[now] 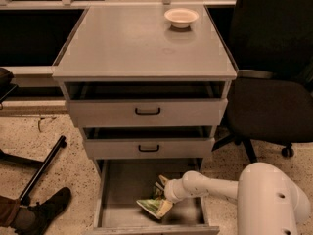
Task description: Pick green jalapeno chip bag from bottom drawer and place on counter
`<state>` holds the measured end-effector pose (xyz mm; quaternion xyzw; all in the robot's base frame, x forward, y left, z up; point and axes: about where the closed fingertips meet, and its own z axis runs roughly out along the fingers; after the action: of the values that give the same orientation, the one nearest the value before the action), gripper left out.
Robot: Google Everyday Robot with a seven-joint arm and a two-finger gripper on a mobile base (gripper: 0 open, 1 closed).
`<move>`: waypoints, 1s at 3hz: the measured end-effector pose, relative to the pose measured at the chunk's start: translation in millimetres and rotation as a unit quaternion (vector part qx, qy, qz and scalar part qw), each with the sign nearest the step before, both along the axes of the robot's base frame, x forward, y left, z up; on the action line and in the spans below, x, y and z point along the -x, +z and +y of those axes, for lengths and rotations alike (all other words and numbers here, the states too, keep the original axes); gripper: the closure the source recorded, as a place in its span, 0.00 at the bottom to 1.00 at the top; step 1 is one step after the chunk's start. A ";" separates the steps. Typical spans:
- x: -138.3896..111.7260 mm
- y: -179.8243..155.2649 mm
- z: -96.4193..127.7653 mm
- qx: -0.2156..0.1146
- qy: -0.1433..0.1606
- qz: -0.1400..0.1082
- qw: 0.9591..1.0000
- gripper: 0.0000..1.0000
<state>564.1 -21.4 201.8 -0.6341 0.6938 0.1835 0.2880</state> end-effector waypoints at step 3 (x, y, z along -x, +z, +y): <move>11.8 -42.5 15.8 -0.011 0.023 0.039 0.999 0.00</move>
Offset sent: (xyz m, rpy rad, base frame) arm -0.0101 0.0111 -0.0469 0.0212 0.0845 0.0430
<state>552.3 -5.6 159.2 -0.6389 0.6877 0.2228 0.2632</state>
